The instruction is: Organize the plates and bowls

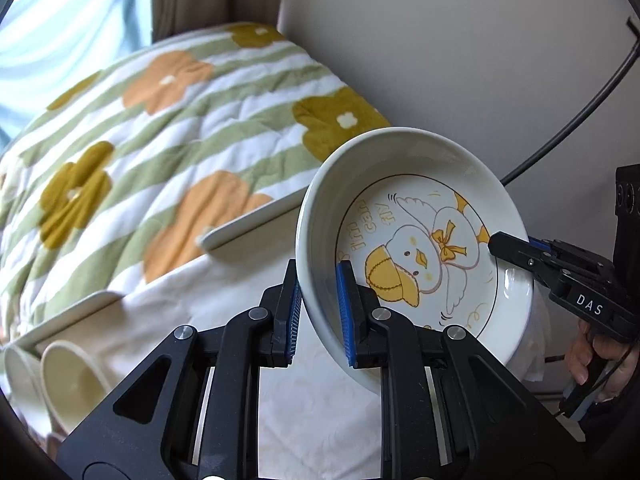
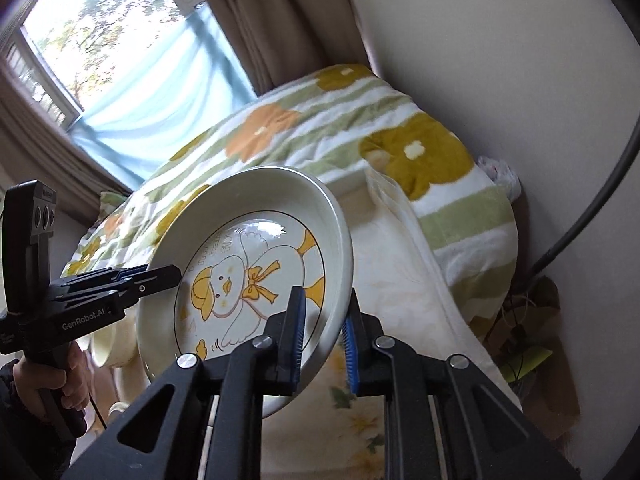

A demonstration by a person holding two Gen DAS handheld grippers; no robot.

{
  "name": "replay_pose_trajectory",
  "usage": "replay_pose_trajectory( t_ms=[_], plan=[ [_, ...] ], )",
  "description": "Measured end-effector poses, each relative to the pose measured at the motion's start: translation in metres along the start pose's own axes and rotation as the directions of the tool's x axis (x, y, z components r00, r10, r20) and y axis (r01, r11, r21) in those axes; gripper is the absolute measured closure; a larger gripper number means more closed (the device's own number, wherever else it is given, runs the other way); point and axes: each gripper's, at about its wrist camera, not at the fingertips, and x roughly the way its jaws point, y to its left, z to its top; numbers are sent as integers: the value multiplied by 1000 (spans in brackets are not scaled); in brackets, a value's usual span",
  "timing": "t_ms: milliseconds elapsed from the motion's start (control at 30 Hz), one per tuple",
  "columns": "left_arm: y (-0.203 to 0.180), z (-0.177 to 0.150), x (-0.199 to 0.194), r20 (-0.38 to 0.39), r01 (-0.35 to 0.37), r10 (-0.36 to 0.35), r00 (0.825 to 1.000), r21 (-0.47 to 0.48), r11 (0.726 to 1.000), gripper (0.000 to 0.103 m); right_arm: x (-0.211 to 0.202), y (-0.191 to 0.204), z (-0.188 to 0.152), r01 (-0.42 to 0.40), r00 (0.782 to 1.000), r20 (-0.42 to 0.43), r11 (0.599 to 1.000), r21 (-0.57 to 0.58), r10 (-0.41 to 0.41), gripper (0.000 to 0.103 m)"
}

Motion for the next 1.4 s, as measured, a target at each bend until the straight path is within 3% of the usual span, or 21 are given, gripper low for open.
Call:
replay_pose_trajectory(
  t_ms=[300,567,767,1000,1400],
  plan=[
    [23,-71,-103,102,-74,84,991,-98,992,88,-38,73,-37,-99,995,-13,987,-126,99,87],
    [50,-160,-149,93,-118,139,986,-198,973,88,-40,121,-96,-175,983,-92,968,-180,160,87],
    [71,-226,-150,36,-136,152,988,-283,949,88,-30,144,-137,-203,972,-165,952,-228,168,87],
    [91,-285,-135,-5,-141,152,988,-410,901,88,-2,162,-163,-239,954,-255,919,-315,161,87],
    [106,-316,-104,-63,-201,194,979,-475,857,88,29,181,-175,-274,938,-316,865,-419,144,87]
  ],
)
